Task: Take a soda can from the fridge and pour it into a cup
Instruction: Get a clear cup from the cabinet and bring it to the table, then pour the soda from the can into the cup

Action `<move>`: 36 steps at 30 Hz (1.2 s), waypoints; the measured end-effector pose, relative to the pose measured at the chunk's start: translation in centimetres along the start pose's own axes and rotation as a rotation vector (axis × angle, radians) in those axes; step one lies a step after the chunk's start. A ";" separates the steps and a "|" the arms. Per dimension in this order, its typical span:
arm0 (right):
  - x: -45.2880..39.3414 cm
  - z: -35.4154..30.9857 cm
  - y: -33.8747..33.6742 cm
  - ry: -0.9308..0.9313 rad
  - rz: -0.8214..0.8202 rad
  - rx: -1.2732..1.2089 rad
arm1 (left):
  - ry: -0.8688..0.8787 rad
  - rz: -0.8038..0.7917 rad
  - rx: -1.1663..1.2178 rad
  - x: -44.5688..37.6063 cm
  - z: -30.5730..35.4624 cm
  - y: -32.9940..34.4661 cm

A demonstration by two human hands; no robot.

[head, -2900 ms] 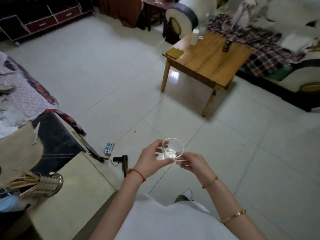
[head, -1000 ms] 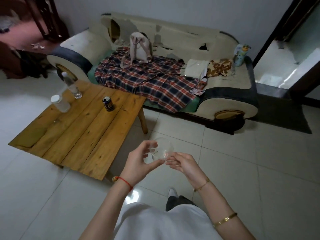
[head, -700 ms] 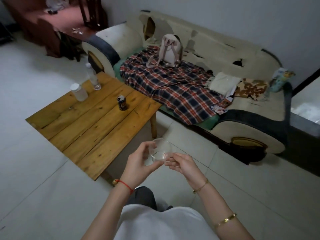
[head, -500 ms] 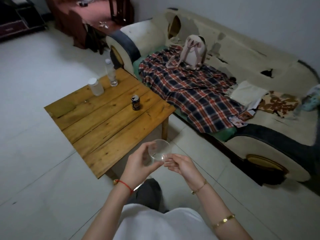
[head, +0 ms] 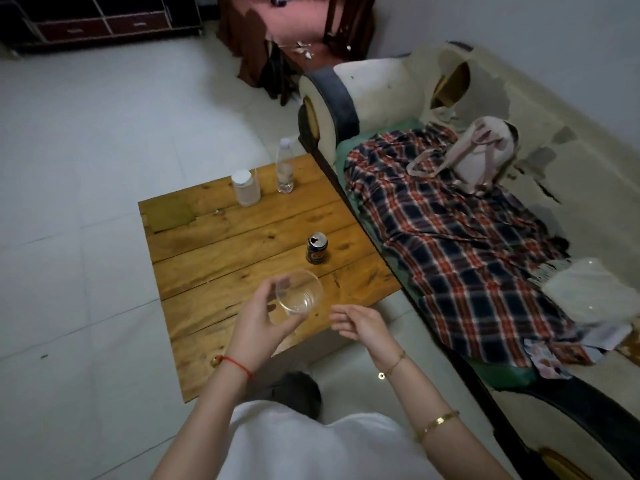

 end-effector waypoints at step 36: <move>-36.6 4.1 -0.2 -0.140 -0.131 0.722 | -0.502 0.468 0.036 -14.0 -14.1 2.4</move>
Point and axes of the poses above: each hand's wrist, its own x-axis away from the middle knuckle, its own y-axis out of the palm, z = x × y, the point moved 10 cm from there along -x, towards the middle knuckle, and after that the axes turned 8 degrees about -y, right-handed, at the moved point
